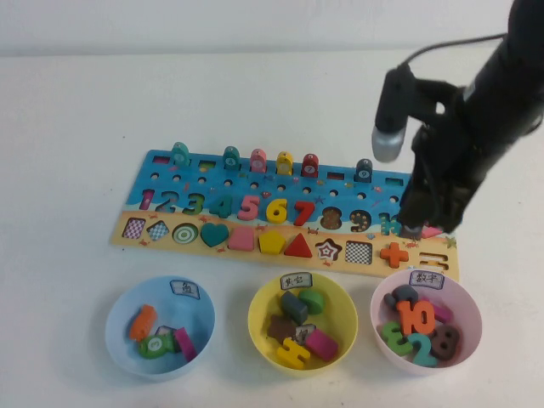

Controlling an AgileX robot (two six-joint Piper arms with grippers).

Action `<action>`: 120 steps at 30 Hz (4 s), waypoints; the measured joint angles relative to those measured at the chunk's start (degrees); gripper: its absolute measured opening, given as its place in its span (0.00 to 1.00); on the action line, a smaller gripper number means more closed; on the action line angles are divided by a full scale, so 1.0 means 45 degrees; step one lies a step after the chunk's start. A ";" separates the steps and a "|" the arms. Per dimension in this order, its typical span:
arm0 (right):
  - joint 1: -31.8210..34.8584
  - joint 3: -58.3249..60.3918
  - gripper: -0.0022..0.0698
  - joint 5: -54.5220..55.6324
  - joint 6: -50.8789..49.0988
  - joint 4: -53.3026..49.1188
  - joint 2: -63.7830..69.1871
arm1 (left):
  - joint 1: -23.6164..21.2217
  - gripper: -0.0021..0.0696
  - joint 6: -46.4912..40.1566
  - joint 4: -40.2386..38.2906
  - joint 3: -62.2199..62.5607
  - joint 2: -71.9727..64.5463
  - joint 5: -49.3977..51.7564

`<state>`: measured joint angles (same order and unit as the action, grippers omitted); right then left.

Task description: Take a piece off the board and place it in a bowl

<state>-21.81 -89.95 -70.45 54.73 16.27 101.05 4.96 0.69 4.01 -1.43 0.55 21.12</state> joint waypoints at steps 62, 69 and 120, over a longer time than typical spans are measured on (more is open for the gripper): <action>-0.6100 -0.1262 0.02 0.2464 -0.1644 0.2201 0.0332 | 0.0000 0.02 0.0000 0.0000 0.0000 0.0000 0.0000; -0.5115 0.2284 0.01 0.3457 -0.2112 0.3368 -0.2727 | 0.0000 0.02 0.0000 0.0000 0.0000 0.0000 0.0000; 0.4150 2.0291 0.01 1.5341 -1.1938 -0.1809 -2.2353 | 0.0000 0.02 0.0000 0.0000 0.0000 0.0000 0.0000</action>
<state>-3.14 1.36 -1.42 1.01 8.12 0.46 4.96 0.69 4.01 -1.43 0.55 21.12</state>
